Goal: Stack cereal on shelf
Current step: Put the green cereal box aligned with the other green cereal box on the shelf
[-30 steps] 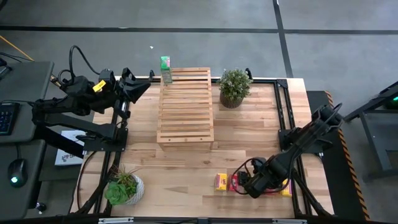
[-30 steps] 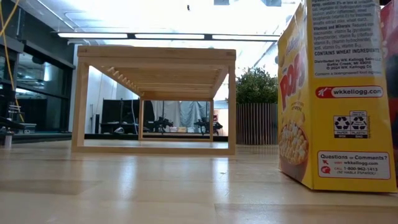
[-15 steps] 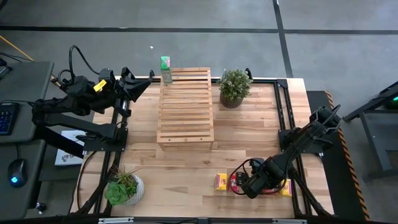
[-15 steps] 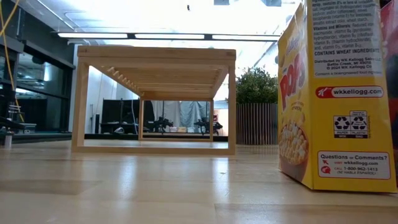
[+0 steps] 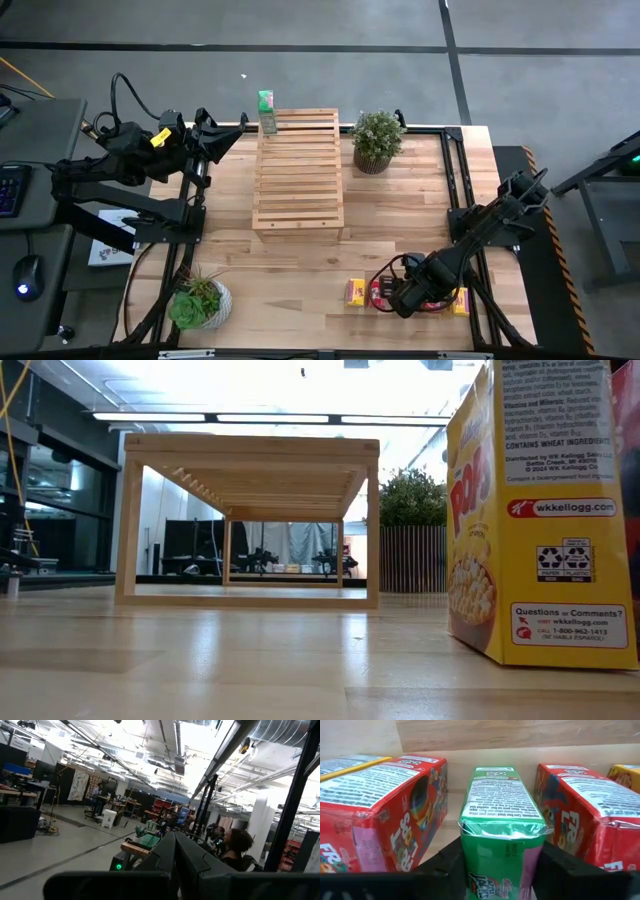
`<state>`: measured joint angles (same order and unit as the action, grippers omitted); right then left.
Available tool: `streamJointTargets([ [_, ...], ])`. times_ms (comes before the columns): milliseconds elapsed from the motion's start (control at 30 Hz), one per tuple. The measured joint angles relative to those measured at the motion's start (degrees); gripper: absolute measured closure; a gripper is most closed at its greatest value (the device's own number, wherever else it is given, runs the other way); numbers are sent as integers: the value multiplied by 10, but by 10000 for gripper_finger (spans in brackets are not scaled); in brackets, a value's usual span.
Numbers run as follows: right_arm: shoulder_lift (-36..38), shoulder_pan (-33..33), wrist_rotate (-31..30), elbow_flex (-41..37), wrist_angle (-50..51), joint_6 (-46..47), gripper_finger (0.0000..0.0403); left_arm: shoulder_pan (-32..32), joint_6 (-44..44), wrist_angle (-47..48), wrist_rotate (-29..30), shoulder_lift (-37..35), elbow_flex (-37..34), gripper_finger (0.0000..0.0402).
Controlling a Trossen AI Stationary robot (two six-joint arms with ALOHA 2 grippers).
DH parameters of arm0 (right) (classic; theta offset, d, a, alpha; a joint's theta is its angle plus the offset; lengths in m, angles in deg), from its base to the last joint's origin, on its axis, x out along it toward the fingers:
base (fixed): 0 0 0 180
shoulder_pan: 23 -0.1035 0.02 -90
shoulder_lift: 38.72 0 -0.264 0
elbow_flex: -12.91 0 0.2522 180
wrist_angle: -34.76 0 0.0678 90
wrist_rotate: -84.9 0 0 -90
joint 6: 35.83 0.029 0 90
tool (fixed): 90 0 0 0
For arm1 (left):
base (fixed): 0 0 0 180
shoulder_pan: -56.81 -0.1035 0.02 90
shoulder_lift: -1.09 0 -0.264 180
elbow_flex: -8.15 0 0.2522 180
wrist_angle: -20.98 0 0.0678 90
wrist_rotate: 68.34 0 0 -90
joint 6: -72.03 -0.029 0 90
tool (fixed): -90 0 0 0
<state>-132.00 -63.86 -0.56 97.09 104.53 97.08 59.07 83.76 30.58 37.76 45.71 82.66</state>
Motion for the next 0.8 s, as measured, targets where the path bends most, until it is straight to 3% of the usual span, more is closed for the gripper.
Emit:
streamJointTargets([
  [267, 24, 0, 8, 81, 74, -99, 251, 0, 0, 0, 13, 0, 0, 401],
  [500, 59, 0, 16, 247, 248, -229, 251, 0, -24, -6, 13, 0, 0, 401],
  [633, 61, 16, -105, 356, 311, -281, 251, 0, -24, -27, 11, 0, 0, 401],
  [800, 60, 94, -302, 436, 276, -412, 251, 0, -24, -36, 10, 0, 0, 401],
])
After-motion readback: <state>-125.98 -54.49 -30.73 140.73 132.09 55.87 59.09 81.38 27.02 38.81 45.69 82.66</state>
